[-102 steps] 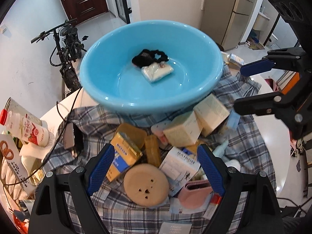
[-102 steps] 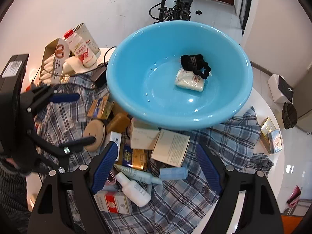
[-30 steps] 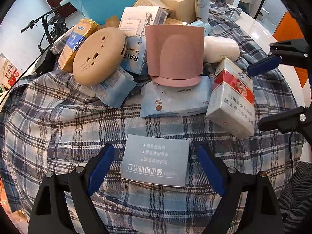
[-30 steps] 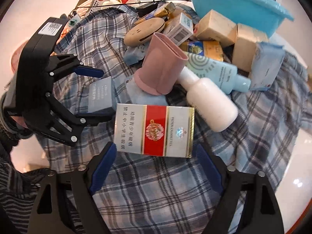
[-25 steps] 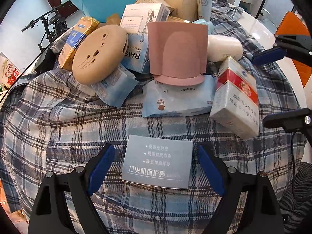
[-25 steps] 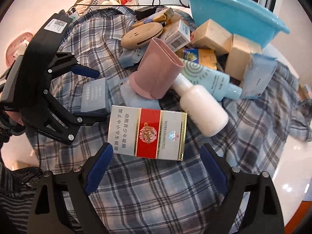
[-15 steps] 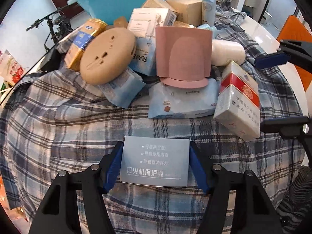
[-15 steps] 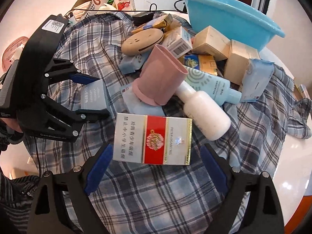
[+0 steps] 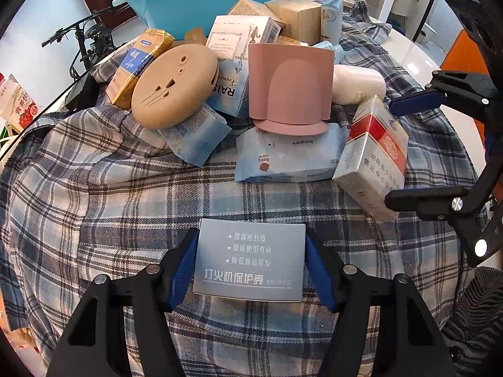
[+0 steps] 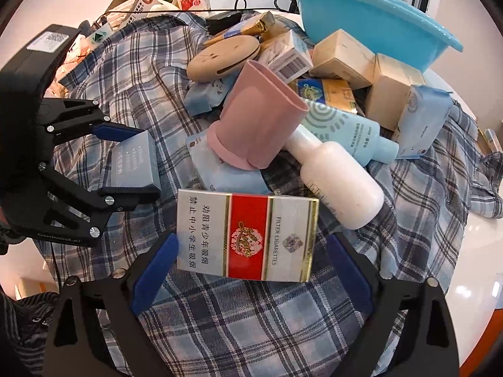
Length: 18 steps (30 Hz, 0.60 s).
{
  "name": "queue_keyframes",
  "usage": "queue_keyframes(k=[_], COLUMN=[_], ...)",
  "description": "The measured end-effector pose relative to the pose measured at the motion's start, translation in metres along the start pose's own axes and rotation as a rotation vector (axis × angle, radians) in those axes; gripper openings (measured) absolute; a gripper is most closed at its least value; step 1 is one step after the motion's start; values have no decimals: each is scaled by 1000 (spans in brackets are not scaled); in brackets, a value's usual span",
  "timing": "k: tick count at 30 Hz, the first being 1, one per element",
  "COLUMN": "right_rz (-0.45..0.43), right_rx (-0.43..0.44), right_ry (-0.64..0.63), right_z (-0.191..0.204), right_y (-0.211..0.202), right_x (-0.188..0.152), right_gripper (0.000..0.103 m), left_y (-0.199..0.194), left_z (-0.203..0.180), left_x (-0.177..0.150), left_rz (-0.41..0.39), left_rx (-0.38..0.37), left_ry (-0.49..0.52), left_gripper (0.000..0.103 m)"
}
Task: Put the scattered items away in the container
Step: 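Close the left tool on the grey card box while the right closes on the red-white cigarette pack, then lift the grey card box and cigarette pack off the pile with both tools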
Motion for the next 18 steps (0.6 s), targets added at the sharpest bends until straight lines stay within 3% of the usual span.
queue_keyframes(k=[18], right_rz=[20], right_rx=[-32], right_ry=[-20], right_z=[4], right_y=[12], right_x=[1], right_gripper=[96], left_y=[-1], left_z=[-4], left_x=[-1], left_rz=[-8], left_rx=[-3], left_ry=[3], left_gripper=[67])
Point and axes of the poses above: each gripper's, at about its wrist camera, not at the fingertips, and y roughly the way its jaws point, z to its left, x to its top, the point moved 3 cm from there along y, roughly the way its jaws point, and after that the axes turned 3 degrees about z, right-handed, at the moved point
